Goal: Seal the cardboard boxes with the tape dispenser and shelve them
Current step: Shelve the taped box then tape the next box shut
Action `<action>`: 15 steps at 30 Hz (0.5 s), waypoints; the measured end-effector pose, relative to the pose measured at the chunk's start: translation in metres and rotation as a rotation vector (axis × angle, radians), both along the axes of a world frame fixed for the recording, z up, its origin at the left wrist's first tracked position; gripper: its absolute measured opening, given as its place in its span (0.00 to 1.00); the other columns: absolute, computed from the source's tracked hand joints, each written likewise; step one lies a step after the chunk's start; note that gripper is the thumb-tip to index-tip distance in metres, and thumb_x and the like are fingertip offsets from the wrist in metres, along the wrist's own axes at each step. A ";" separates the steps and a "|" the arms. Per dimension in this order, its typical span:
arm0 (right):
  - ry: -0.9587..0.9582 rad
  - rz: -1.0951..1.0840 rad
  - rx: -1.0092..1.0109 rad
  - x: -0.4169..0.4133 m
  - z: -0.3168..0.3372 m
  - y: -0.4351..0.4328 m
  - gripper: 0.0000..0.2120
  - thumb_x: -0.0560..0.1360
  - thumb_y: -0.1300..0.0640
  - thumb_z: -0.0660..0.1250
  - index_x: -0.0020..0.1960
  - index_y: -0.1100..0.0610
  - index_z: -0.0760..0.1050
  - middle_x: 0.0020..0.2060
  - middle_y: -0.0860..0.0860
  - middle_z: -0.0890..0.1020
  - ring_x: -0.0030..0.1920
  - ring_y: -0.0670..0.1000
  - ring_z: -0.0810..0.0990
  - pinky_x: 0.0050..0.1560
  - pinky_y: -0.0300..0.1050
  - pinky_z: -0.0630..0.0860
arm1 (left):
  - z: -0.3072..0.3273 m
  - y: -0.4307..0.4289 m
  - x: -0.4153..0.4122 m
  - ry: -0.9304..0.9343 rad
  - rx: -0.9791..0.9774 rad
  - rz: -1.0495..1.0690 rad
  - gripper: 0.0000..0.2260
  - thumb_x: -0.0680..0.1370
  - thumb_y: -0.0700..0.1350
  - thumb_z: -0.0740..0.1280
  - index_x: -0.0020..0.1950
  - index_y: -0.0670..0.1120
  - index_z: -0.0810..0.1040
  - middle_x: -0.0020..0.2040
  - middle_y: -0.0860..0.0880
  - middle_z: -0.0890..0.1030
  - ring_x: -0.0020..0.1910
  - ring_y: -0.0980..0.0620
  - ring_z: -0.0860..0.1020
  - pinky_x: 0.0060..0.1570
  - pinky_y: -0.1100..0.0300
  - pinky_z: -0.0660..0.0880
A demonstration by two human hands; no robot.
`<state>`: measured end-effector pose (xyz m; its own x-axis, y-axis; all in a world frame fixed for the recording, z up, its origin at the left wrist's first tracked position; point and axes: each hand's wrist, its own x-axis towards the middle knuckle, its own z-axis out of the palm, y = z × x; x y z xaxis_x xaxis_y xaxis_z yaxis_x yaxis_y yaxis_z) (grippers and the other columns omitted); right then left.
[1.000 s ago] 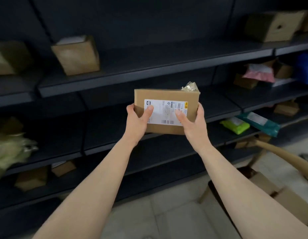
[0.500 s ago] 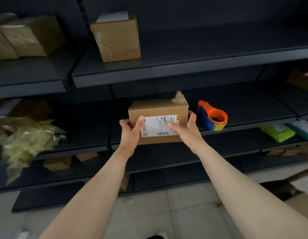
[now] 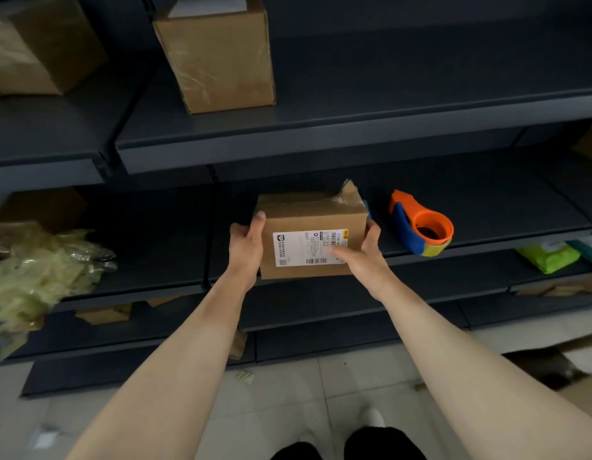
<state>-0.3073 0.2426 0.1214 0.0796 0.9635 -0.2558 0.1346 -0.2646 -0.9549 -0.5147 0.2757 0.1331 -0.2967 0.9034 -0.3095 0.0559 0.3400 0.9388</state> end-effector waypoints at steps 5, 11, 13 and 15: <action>0.070 0.016 -0.016 0.005 0.006 0.003 0.36 0.69 0.40 0.72 0.66 0.45 0.53 0.56 0.43 0.74 0.56 0.44 0.74 0.55 0.38 0.68 | -0.004 0.002 0.006 0.025 -0.002 0.025 0.12 0.77 0.54 0.62 0.55 0.49 0.67 0.51 0.44 0.78 0.50 0.46 0.78 0.50 0.51 0.76; 0.093 0.030 0.016 0.010 0.014 0.009 0.48 0.66 0.37 0.70 0.77 0.49 0.48 0.69 0.51 0.69 0.68 0.51 0.69 0.67 0.47 0.66 | 0.002 0.005 0.014 0.089 0.025 0.070 0.10 0.80 0.48 0.60 0.59 0.47 0.67 0.49 0.47 0.77 0.42 0.52 0.77 0.35 0.63 0.71; 0.099 0.025 0.020 0.015 0.015 0.011 0.47 0.67 0.37 0.68 0.77 0.50 0.49 0.69 0.51 0.69 0.67 0.51 0.70 0.66 0.47 0.68 | 0.007 0.003 0.019 0.119 0.028 0.084 0.09 0.80 0.47 0.60 0.59 0.47 0.67 0.52 0.45 0.77 0.43 0.53 0.77 0.35 0.63 0.71; 0.090 0.006 0.018 0.020 0.017 0.016 0.44 0.69 0.35 0.65 0.77 0.50 0.51 0.68 0.50 0.70 0.68 0.52 0.70 0.64 0.45 0.67 | 0.014 0.000 0.025 0.247 0.058 0.107 0.13 0.79 0.45 0.62 0.62 0.45 0.66 0.58 0.44 0.73 0.49 0.50 0.76 0.40 0.60 0.74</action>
